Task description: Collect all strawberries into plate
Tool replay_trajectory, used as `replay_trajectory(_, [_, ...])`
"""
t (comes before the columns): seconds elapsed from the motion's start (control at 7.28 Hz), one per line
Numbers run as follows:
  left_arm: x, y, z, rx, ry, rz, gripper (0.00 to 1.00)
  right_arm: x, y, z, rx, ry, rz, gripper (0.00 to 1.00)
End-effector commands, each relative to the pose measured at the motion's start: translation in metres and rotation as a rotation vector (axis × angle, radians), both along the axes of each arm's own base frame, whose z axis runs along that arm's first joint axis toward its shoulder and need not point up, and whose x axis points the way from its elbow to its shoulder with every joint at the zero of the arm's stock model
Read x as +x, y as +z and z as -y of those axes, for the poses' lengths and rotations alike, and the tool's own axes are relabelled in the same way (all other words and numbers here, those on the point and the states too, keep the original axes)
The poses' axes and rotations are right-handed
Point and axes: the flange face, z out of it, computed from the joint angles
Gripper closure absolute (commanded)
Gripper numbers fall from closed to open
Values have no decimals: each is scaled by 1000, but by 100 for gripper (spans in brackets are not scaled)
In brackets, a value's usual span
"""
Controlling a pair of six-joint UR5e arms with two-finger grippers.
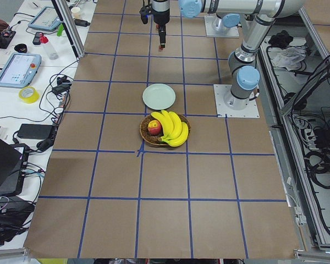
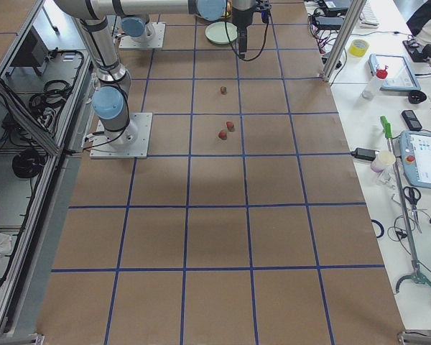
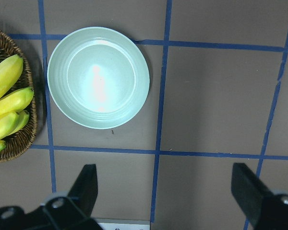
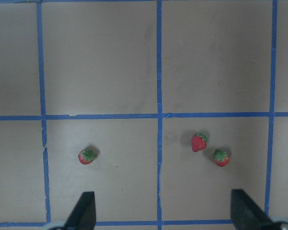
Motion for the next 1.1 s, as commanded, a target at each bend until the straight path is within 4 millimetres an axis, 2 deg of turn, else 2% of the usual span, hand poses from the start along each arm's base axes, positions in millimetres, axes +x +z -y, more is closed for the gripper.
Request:
replay_trajectory(0.0, [1,4,0,-5,-14,-6,0,2,-2,0,9,-1,9,0])
replay_trajectory(0.27, [2,7,0,0,-14,-7,0,8,-14,10,26,-5,15,0])
replay_trajectory(0.41, [1,8,-1,-2,-13,-8,0,21,-31,16,55,-2,17,1])
replay_trajectory(0.55, [1,8,-1,-2,-13,-8,0,54,-54,21,77,-15,15,2])
replay_trajectory(0.69, [1,9,-1,-3,-13,-11,0,78,-82,28,92,-52,11,2])
replay_trajectory(0.82, [-1,11,-3,-7,-10,-28,0,99,-112,29,79,-59,15,2])
replay_trajectory(0.96, [-1,10,-3,-6,-12,-26,0,112,-152,20,60,-79,19,2])
